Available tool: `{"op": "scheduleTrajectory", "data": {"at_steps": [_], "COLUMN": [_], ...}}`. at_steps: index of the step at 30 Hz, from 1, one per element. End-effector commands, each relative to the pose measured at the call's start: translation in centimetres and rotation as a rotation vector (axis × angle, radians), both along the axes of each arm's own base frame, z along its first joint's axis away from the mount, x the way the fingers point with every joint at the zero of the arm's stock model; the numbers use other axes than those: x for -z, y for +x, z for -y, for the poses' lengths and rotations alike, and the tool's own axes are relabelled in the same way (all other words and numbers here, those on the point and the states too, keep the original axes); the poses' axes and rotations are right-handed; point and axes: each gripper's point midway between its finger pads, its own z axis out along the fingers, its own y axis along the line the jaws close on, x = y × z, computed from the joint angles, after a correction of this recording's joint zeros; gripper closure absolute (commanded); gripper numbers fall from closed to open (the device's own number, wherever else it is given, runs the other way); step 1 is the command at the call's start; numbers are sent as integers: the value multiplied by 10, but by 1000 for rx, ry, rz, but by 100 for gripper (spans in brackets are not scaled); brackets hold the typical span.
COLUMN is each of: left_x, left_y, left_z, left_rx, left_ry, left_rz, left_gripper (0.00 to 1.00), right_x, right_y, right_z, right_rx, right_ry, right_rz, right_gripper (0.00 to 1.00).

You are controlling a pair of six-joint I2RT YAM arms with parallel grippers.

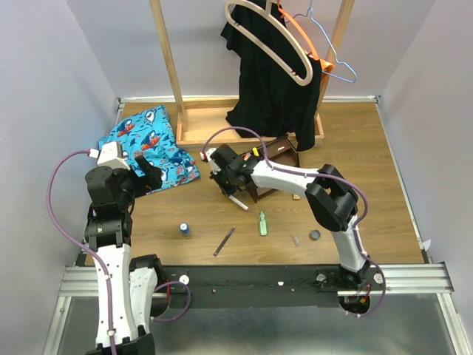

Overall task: Sort the stationery into containers
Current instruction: Pick up the pen from the center of the board, then place the pen in the storage box.

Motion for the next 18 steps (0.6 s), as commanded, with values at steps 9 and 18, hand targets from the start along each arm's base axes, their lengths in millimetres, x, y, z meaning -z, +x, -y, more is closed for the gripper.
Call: {"op": "scheduleTrajectory", "data": {"at_steps": [9, 18], "left_x": [-15, -27], "left_y": [21, 47], "left_z": [11, 26], "left_rx": [102, 230], "left_ry": [22, 11], "left_rz": [-5, 3], "left_gripper": [1, 1], "right_x": [-210, -304], "right_y": [-10, -8], "right_z": [-61, -5], "right_rx": [-216, -152], "right_ry": [666, 890], "right_rz": [339, 692], "right_gripper": [99, 99]}}
